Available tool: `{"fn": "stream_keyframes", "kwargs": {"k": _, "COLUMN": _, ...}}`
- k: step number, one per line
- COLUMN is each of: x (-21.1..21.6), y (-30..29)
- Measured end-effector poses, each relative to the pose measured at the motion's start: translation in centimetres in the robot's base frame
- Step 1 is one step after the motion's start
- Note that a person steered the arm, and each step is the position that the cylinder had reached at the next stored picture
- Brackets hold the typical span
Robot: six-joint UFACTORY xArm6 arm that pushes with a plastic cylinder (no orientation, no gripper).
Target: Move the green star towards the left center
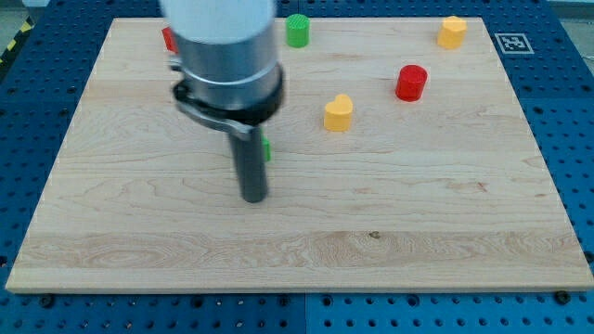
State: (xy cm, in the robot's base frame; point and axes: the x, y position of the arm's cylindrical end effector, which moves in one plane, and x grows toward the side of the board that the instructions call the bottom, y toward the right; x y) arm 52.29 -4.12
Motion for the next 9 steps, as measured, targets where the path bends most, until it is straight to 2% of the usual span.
{"fn": "stream_keyframes", "kwargs": {"k": 1, "x": -1.9, "y": 2.6}}
{"fn": "stream_keyframes", "kwargs": {"k": 2, "x": -6.4, "y": 2.6}}
{"fn": "stream_keyframes", "kwargs": {"k": 3, "x": -7.1, "y": -0.6}}
{"fn": "stream_keyframes", "kwargs": {"k": 4, "x": -6.5, "y": -3.7}}
{"fn": "stream_keyframes", "kwargs": {"k": 5, "x": -4.4, "y": -1.8}}
{"fn": "stream_keyframes", "kwargs": {"k": 6, "x": -4.0, "y": -2.6}}
{"fn": "stream_keyframes", "kwargs": {"k": 7, "x": -4.7, "y": -8.5}}
{"fn": "stream_keyframes", "kwargs": {"k": 9, "x": -2.0, "y": -10.8}}
